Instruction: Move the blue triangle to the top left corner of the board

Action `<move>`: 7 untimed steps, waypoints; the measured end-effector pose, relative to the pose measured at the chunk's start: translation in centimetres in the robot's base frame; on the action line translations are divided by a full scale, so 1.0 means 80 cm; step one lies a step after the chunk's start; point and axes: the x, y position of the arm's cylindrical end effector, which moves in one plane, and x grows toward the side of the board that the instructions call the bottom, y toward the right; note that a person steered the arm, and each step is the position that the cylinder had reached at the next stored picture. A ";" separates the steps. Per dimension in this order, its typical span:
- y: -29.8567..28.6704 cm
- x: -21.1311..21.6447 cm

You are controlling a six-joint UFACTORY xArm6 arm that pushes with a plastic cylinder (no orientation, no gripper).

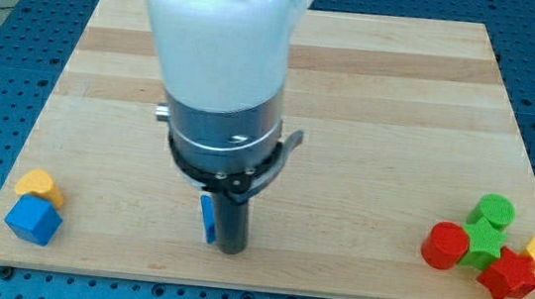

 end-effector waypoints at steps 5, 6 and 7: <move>-0.144 -0.192; -0.159 -0.230; -0.176 -0.267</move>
